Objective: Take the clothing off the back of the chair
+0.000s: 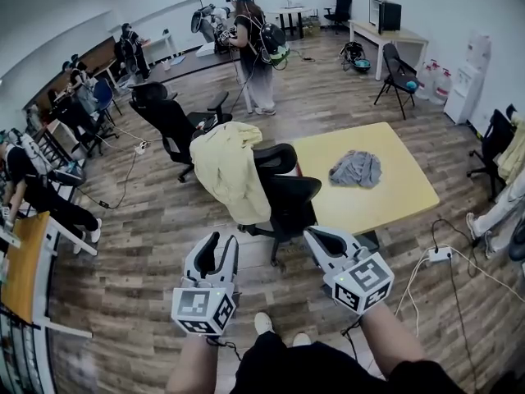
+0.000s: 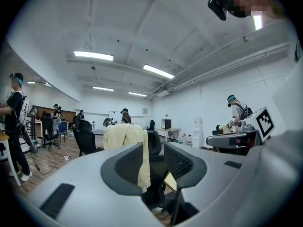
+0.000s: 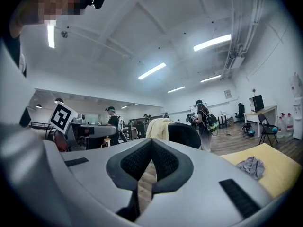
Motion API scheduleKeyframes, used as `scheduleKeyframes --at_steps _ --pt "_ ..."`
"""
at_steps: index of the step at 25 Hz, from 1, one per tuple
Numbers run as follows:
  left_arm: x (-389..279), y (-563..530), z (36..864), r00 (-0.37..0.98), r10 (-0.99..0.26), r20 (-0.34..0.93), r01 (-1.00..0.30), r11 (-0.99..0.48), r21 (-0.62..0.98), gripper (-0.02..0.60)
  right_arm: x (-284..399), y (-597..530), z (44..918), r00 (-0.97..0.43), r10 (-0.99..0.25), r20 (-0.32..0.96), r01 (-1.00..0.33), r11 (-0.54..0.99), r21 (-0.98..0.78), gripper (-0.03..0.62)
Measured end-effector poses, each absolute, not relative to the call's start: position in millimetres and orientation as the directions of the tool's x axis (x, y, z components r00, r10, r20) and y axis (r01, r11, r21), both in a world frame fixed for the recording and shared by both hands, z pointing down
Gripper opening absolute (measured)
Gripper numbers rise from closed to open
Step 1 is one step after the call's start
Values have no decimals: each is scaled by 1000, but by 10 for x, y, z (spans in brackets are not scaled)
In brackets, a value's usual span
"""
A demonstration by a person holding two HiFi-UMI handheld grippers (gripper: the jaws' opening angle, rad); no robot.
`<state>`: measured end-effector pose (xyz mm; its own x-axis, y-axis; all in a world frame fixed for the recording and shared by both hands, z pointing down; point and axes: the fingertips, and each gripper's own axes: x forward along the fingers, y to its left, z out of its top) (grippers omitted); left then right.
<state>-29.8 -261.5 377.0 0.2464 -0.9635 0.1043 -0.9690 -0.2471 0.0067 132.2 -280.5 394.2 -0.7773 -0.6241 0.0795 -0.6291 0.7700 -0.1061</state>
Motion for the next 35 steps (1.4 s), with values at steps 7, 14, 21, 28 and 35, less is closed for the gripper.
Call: scheduleKeyframes --at_steps 7,14,21,28,35 --pt "-293 -2881 3800 240 -964 114 -970 -243 -10 303 1382 -2966 3998 -768 -636 78 -641 759 -118 12" --pt "-417 -3243 3816 237 -965 113 -970 -242 -25 356 1325 -3220 4047 -754 -652 77 -656 745 -120 12" --pt "-543 -3744 3844 243 -962 123 -968 -249 -35 403 1265 -3549 4084 -731 -678 83 -682 720 -125 12" --pt "-721 -4254 3903 250 -958 143 -966 -257 -31 422 1130 -3879 4182 -715 -690 108 -698 702 -141 12" --pt "-934 -4704 3975 227 -961 158 -971 -235 -35 450 1034 -4179 4285 -702 -701 126 -712 684 -157 12"
